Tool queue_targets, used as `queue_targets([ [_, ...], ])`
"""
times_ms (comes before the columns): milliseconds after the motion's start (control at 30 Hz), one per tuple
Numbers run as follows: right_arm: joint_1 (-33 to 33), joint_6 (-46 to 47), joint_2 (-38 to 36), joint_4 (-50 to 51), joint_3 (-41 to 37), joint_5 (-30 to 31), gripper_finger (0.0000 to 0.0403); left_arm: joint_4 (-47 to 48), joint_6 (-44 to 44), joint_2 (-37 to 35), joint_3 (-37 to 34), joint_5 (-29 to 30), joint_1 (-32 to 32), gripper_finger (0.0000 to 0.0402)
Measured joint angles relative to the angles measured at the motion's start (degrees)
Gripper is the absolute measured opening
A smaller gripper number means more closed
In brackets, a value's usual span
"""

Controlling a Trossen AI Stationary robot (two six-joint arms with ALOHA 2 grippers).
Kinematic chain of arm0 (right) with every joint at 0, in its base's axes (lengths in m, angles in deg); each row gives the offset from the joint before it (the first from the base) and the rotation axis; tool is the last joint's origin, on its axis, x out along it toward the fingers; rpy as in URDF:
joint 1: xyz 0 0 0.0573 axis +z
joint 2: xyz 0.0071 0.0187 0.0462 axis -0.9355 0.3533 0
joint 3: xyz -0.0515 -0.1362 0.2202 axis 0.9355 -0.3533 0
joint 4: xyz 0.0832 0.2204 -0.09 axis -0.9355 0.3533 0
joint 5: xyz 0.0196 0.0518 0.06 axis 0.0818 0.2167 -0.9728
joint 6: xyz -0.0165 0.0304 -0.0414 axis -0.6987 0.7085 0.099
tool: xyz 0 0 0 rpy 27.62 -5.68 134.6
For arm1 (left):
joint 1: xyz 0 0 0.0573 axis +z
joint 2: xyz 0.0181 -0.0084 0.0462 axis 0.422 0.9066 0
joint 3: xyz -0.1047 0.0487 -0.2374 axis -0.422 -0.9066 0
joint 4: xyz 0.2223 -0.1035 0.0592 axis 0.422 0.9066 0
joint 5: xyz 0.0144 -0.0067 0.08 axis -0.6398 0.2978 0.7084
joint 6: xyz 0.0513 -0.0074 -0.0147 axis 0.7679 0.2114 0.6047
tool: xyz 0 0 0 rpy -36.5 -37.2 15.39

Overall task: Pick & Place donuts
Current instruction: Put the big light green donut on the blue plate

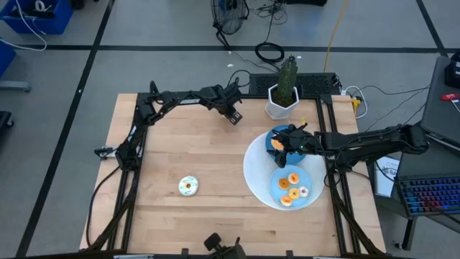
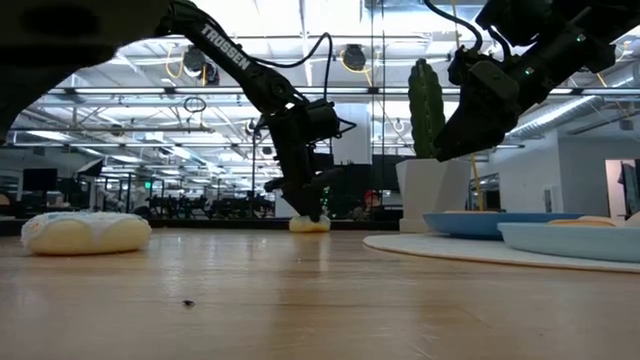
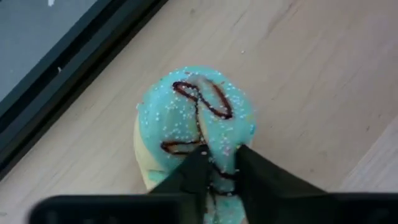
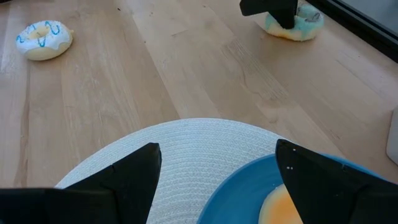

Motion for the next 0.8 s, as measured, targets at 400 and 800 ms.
queue_targets([
  [400,0.0,-0.07,0.0,-0.79,0.0,0.01,0.0299,1.56,6.64,-4.14,-0.13,-0.18,-2.15,0.0012],
  [800,0.0,-9.4,-0.02,-6.32,0.0,0.01,0.0297,4.04,26.24,-16.96,-0.07,10.04,-17.47,0.0009],
])
